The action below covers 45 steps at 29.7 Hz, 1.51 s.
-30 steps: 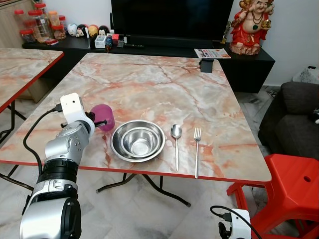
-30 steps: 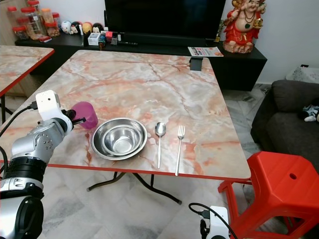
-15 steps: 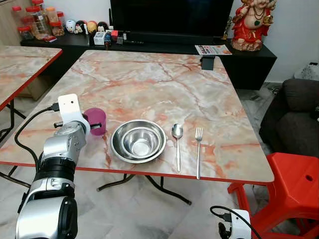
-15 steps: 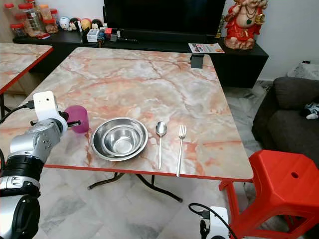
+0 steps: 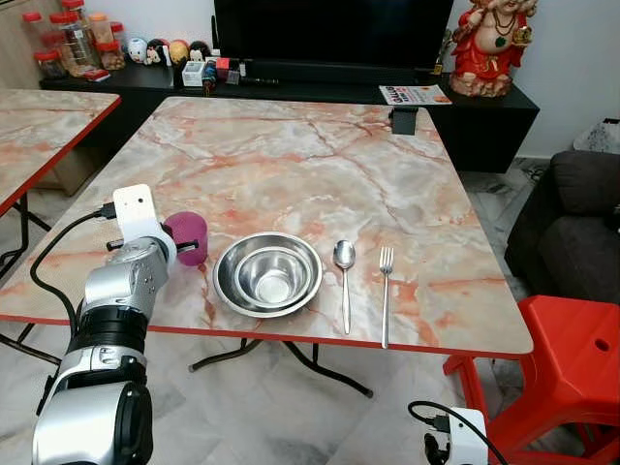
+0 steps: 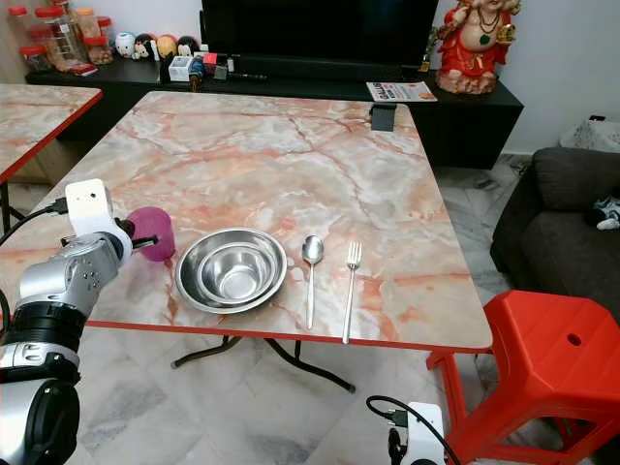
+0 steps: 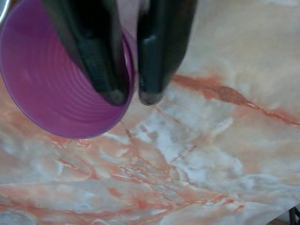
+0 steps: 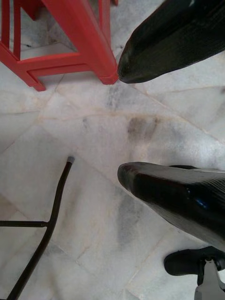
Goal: Setting the table
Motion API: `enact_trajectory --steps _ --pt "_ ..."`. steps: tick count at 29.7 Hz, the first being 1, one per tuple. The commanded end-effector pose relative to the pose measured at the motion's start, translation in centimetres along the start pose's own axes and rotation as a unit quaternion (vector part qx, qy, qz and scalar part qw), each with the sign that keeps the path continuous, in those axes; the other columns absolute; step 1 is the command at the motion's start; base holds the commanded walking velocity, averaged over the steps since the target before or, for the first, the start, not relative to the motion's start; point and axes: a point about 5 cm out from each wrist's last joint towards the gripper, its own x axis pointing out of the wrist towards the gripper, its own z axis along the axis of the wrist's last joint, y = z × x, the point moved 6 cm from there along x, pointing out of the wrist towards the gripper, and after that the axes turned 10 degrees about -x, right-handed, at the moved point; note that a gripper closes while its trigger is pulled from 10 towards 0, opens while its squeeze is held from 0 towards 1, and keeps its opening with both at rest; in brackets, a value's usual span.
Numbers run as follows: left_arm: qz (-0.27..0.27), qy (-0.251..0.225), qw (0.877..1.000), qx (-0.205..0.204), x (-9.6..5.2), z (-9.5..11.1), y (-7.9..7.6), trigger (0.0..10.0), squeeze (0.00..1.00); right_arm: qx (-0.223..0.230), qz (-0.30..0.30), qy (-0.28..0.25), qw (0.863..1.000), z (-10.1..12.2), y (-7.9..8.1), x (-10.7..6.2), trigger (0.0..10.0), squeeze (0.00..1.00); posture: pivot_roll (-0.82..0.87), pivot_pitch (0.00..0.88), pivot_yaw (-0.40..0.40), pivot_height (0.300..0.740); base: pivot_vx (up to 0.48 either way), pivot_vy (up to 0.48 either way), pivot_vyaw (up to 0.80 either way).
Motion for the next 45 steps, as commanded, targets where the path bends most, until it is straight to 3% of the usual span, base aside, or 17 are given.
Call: enact_trajectory --steps 1,10,11,13,14,15,16,22,28,30,35,39,41,42,43,44,45 --pt "-0.004 -0.002 1.000 -0.002 0.0 0.6 -0.6 10.0 0.00 0.006 -0.002 0.005 1.000 -0.2 0.0 0.0 10.0 0.00 -0.03 0.000 -0.031 0.725 0.000 0.000 0.00" --pt "-0.003 -0.009 1.000 -0.002 0.0 1.1 -0.6 10.0 0.00 0.005 -0.001 0.004 1.000 -0.2 0.0 0.0 10.0 0.00 -0.03 0.000 -0.032 0.725 0.000 0.000 0.00" --pt "-0.002 -0.009 1.000 -0.003 0.0 1.1 -0.6 10.0 1.00 0.005 -0.001 0.004 1.000 -0.2 0.1 0.0 10.0 0.00 -0.03 0.000 -0.031 0.725 0.000 0.000 0.00" --pt "-0.002 -0.009 1.000 -0.003 0.0 1.1 -0.6 10.0 1.00 0.005 -0.001 0.004 1.000 -0.2 0.1 0.0 10.0 0.00 -0.03 0.000 -0.031 0.725 0.000 0.000 0.00" --pt "-0.003 -0.007 1.000 -0.006 0.0 1.0 -0.6 10.0 0.90 0.006 -0.001 0.004 1.000 -0.2 0.1 0.0 10.0 0.00 -0.03 0.000 -0.031 0.725 0.000 0.000 0.00" --pt "-0.003 -0.007 1.000 -0.006 0.0 1.0 -0.6 10.0 0.90 0.006 -0.001 0.004 1.000 -0.2 0.1 0.0 10.0 0.00 -0.03 0.000 -0.031 0.725 0.000 0.000 0.00" --pt "-0.004 -0.007 1.000 -0.010 0.0 1.1 -0.6 10.0 0.00 0.007 -0.002 0.004 1.000 -0.2 0.1 0.0 10.0 0.00 -0.03 0.000 -0.032 0.725 0.000 0.000 0.00" --pt "-0.005 -0.012 1.000 -0.010 -0.1 1.6 -0.5 10.0 0.00 0.006 -0.002 0.004 1.000 -0.1 0.0 0.0 10.0 0.00 -0.03 0.000 -0.036 0.725 0.000 0.000 0.00" --pt "-0.010 -0.027 0.999 0.025 -0.4 2.4 -0.4 10.0 0.00 0.006 0.000 0.003 1.000 0.0 0.1 0.0 10.0 0.00 -0.02 0.000 -0.036 0.725 0.000 0.000 0.00" --pt "-0.008 -0.043 0.997 0.062 -0.5 3.1 -0.3 10.0 0.00 0.005 0.000 0.003 1.000 0.0 0.1 0.0 10.0 0.00 -0.02 0.000 -0.038 0.725 0.000 0.000 0.00" --pt "-0.006 -0.060 0.996 0.069 -0.9 4.2 -0.1 10.0 0.00 0.005 0.001 0.001 1.000 0.1 0.2 0.1 10.0 0.00 -0.02 0.000 -0.039 0.725 0.000 0.000 0.00" --pt "0.023 -0.166 0.983 0.080 -2.2 8.7 1.9 10.0 0.00 0.004 0.001 0.001 1.000 0.3 0.3 0.1 10.0 0.00 -0.01 0.000 -0.039 0.725 0.000 0.000 0.00" --pt "0.038 -0.179 0.979 0.089 -2.4 9.1 2.6 10.0 0.00 0.003 0.002 0.001 1.000 0.3 0.3 0.1 10.0 0.00 -0.01 0.000 -0.039 0.725 0.000 0.000 0.00" --pt "0.061 -0.193 0.974 0.105 -2.6 9.5 3.5 10.0 0.00 0.003 0.002 0.001 1.000 0.3 0.4 0.1 10.0 0.00 -0.01 0.000 -0.038 0.725 0.000 0.000 0.00" --pt "0.112 -0.216 0.958 0.154 -3.1 10.1 5.3 10.0 0.00 0.003 0.003 0.001 1.000 0.3 0.4 0.1 10.0 0.00 -0.01 0.000 -0.036 0.725 0.000 0.000 0.00" --pt "0.135 -0.224 0.948 0.180 -3.4 10.3 6.1 10.0 0.00 0.004 0.002 0.001 1.000 0.3 0.4 0.1 10.0 0.00 -0.01 0.000 -0.036 0.725 0.000 0.000 0.00" --pt "0.135 -0.224 0.948 0.180 -3.4 10.3 6.1 10.0 0.00 0.004 0.002 0.001 1.000 0.3 0.4 0.1 10.0 0.00 -0.01 0.000 -0.036 0.725 0.000 0.000 0.00"
